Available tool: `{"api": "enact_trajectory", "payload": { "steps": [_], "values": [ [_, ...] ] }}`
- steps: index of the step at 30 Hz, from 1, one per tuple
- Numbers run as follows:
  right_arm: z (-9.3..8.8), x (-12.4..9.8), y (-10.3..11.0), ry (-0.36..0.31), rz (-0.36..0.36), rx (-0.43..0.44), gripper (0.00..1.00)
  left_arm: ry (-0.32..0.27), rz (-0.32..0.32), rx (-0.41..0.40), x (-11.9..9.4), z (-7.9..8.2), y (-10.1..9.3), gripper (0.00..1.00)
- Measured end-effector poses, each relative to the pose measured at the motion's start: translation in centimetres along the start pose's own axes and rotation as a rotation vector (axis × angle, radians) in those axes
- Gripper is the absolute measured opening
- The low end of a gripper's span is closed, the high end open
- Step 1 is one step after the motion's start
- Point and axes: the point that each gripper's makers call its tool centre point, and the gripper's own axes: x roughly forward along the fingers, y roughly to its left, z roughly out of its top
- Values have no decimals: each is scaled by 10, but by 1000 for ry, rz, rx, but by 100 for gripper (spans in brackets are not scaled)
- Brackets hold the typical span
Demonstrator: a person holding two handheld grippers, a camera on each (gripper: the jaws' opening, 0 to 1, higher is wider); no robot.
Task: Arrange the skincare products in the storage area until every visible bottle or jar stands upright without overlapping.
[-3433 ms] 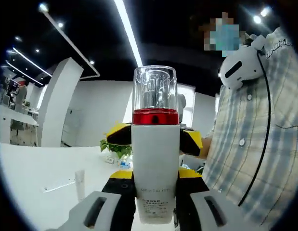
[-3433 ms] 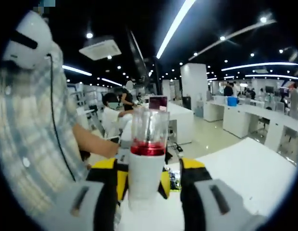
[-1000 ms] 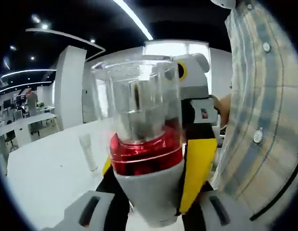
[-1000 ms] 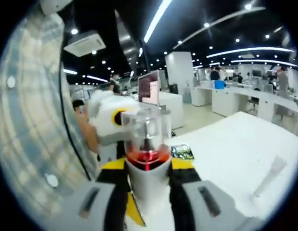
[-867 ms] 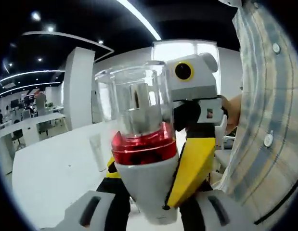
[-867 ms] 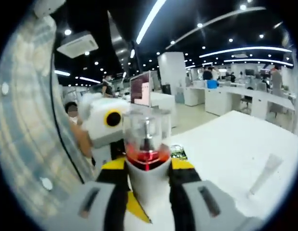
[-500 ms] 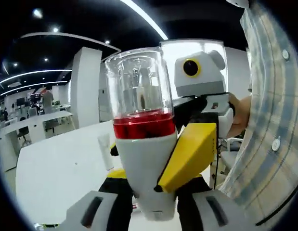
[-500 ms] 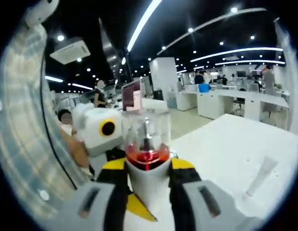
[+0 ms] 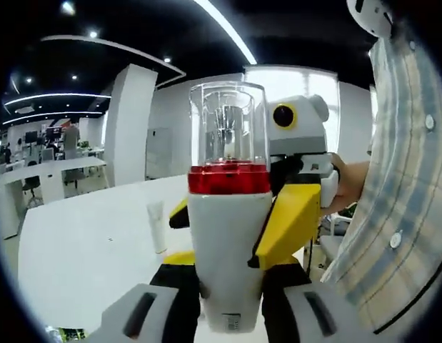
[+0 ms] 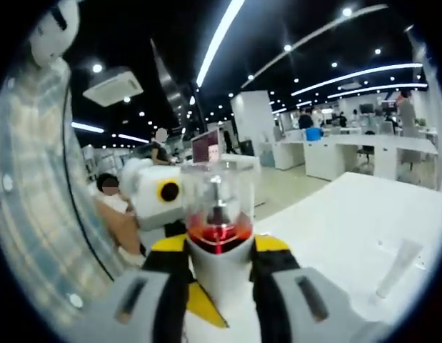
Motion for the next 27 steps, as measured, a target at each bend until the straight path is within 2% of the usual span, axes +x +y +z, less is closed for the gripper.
{"api": "enact_trajectory", "payload": {
  "steps": [8,12,18,23,27],
  "values": [
    [28,5,-3,-35,6,-42,32,-61,-1,-27,-3,30,7,30],
    [34,5,-3,-44,-3,-62,32,-73,1,-25,-3,37,7,30],
    [31,4,-2,-26,0,-82,33,-55,-16,9,-4,34,7,30],
    [26,5,7,1,60,-86,37,-55,-77,20,-11,31,1,30],
    [14,7,16,69,125,-108,38,-71,-113,15,-17,33,-4,30]
  ]
}}
